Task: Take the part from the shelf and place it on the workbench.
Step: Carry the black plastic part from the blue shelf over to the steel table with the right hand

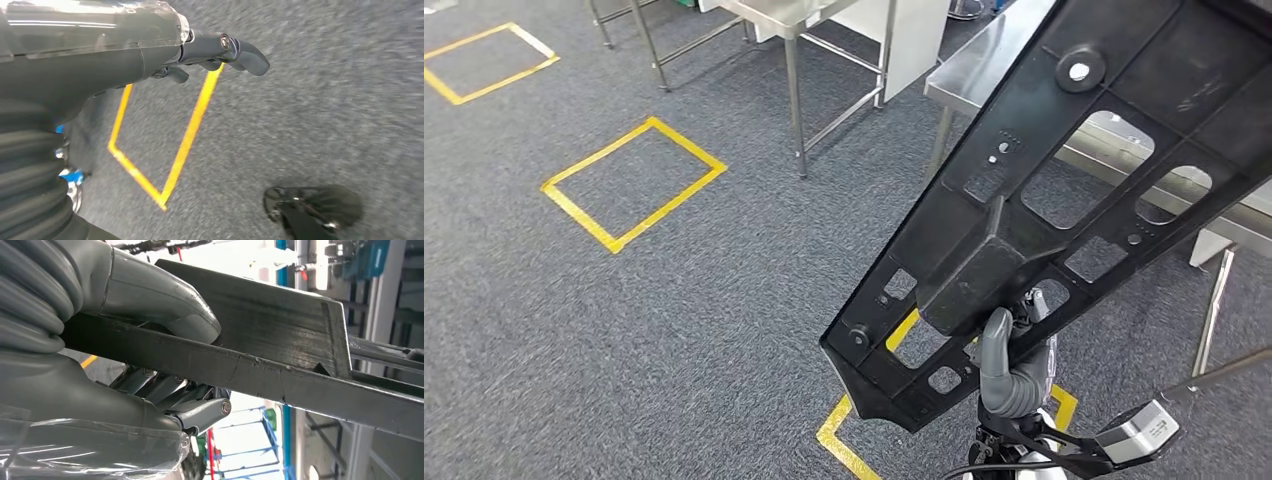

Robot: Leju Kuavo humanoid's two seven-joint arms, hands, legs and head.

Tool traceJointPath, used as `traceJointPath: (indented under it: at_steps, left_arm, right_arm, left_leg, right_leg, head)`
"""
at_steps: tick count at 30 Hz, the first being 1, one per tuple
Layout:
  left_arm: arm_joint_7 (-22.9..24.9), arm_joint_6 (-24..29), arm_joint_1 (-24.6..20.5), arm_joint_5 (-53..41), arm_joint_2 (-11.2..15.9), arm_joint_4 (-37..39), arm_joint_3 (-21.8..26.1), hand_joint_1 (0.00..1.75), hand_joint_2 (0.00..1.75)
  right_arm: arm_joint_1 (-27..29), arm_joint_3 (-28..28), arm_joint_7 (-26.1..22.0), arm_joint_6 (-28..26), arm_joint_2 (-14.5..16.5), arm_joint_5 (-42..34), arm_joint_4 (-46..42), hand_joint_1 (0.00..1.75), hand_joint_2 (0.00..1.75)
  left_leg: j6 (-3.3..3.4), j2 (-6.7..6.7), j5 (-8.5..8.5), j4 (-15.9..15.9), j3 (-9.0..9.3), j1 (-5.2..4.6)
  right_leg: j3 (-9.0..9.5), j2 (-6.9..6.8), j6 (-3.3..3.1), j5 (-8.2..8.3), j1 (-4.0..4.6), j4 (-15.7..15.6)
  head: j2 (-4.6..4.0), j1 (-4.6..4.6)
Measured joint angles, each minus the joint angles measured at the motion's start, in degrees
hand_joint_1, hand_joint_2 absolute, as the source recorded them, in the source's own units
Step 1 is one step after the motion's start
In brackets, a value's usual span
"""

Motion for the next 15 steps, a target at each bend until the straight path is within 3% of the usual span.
traceJointPath:
  at_steps: [2,4,5,7,9,10,11,12,13,15]
  left_arm:
    - [-0.7,-0.9,-0.1,0.0,0.0,0.0,0.0,0.0,1.75]
    - [-1.1,-1.8,-0.3,0.0,-0.1,0.0,0.0,0.0,1.75]
    - [-1.1,-2.1,-0.5,0.0,-0.1,0.0,-0.1,0.0,1.75]
    - [-0.9,-2.3,-0.6,0.0,-0.1,-0.1,-0.1,0.0,1.75]
    - [-0.7,-2.4,-0.4,0.2,-0.1,-0.1,-0.1,0.0,1.75]
    - [-0.7,-2.3,-0.4,0.4,-0.1,-0.1,-0.1,0.0,1.75]
    - [-0.7,-2.1,-0.3,0.7,-0.1,-0.1,-0.1,0.0,1.75]
    - [-0.7,-2.0,-0.3,1.0,0.0,-0.1,0.0,0.0,1.75]
    - [-0.7,-1.8,-0.3,1.2,0.0,-0.1,0.0,0.0,1.75]
    - [-0.7,-1.7,-0.2,1.4,0.1,-0.1,0.1,0.0,1.75]
  right_arm:
    - [-0.2,0.4,-0.2,-0.2,-0.1,-0.3,0.2,1.75,1.75]
    - [-0.2,0.7,-0.3,-0.4,-0.3,-0.4,0.3,1.75,1.75]
    - [-0.1,0.8,-0.3,-0.4,-0.4,-0.4,0.3,1.75,1.75]
    - [0.0,1.0,-0.3,-0.6,-0.5,-0.3,0.3,1.75,1.75]
    - [0.0,1.5,-0.2,-0.7,-0.5,-0.1,0.2,1.75,1.75]
    - [0.0,1.7,-0.2,-0.7,-0.6,0.0,0.2,1.75,1.75]
    - [0.1,1.8,-0.2,-0.6,-0.6,0.1,0.2,1.75,1.75]
    - [0.1,1.9,-0.2,-0.6,-0.7,0.3,0.2,1.75,1.75]
    - [0.1,1.9,-0.2,-0.5,-0.8,0.4,0.2,1.75,1.75]
    - [0.1,2.0,-0.2,-0.4,-1.0,0.6,0.2,1.75,1.75]
  left_leg:
    - [-0.58,1.1,-0.32,0.0,0.35,-0.23]
    - [-1.16,2.34,-0.49,-0.3,0.76,-0.37]
    - [-1.48,2.17,-0.71,-0.3,0.98,-0.32]
    - [-1.94,-0.35,-2.38,1.9,0.31,-0.19]
    - [-2.08,-3.4,-5.85,8.8,-3.0,-0.04]
    - [-2.1,-3.96,-7.33,12.7,-5.08,-0.03]
    - [-2.09,-4.13,-7.78,15.3,-6.61,-0.04]
    - [-2.02,-4.2,-7.01,15.8,-7.21,-0.06]
    - [-1.88,-4.38,-5.25,14.1,-6.84,-0.06]
    - [-1.45,-5.87,-0.95,6.6,-3.87,-0.02]
  right_leg:
    - [2.32,-1.7,-0.69,1.12,0.67,-4.7]
    - [2.31,-0.84,-1.26,1.02,0.94,-5.3]
    - [2.45,-0.15,-1.54,1.17,0.79,-5.6]
    - [2.86,1.17,-2.16,1.51,0.31,-6.3]
    - [3.03,2.47,-2.53,1.63,0.09,-6.5]
    - [3.03,3.26,-2.63,1.62,0.16,-6.4]
    - [3.04,4.08,-2.68,1.58,0.23,-6.3]
    - [3.07,4.97,-2.7,1.53,0.29,-6.2]
    - [3.13,5.86,-2.67,1.44,0.33,-6.1]
    - [3.2,7.47,-2.42,1.18,0.29,-5.6]
  head:
    - [0.0,-0.03]
    - [0.0,-0.04]
    - [0.0,-0.04]
    - [0.0,-0.13]
    - [0.0,-0.3]
    - [0.0,-0.37]
    - [0.0,-0.39]
    - [0.0,-0.39]
    - [0.0,-0.39]
    - [0.0,-0.38]
